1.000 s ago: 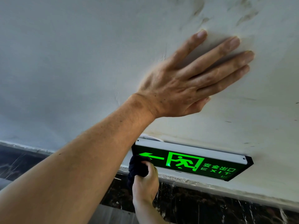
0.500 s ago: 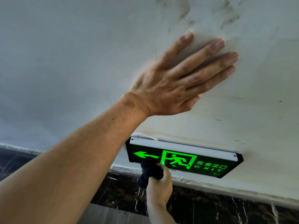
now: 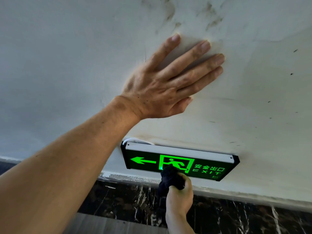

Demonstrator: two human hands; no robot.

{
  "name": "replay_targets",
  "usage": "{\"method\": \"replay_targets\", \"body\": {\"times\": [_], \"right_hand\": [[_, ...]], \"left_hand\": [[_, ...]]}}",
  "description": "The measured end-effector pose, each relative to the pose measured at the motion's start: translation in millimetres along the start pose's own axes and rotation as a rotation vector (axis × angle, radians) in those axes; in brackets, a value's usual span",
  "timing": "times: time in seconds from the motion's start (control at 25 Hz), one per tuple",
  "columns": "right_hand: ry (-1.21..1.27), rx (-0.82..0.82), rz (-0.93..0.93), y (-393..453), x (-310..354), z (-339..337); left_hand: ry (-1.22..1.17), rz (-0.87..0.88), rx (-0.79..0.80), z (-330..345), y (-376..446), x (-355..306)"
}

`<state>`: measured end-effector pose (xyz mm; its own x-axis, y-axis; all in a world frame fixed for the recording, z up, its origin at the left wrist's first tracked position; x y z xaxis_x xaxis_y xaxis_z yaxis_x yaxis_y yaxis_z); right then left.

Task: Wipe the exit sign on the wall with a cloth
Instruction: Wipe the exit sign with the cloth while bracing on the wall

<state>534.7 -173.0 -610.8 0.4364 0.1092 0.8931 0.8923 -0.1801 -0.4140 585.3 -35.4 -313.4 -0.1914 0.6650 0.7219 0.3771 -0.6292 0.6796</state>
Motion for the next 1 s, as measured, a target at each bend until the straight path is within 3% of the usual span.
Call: {"method": "replay_targets", "body": {"times": [0.6,0.72,1.0], "right_hand": [[0.173,-0.246,0.120,43,-6,-69],[0.315,-0.272,0.187,46,-6,-77],[0.866,-0.229,0.604,46,0,-77]], "left_hand": [[0.048,0.021,0.011,0,-2,0],[0.052,0.020,0.015,1,-2,0],[0.054,0.023,0.018,2,-2,1]]}}
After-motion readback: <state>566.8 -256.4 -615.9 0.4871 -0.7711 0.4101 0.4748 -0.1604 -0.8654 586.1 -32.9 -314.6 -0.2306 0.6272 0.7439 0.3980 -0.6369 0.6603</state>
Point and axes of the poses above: each hand's wrist, its own y-axis towards the middle knuckle, its own z-axis out of the palm, x = y × z, the point moved 6 cm from there along y, towards the middle knuckle, and after that the axes turned 5 degrees about y, right-handed, at the moved point
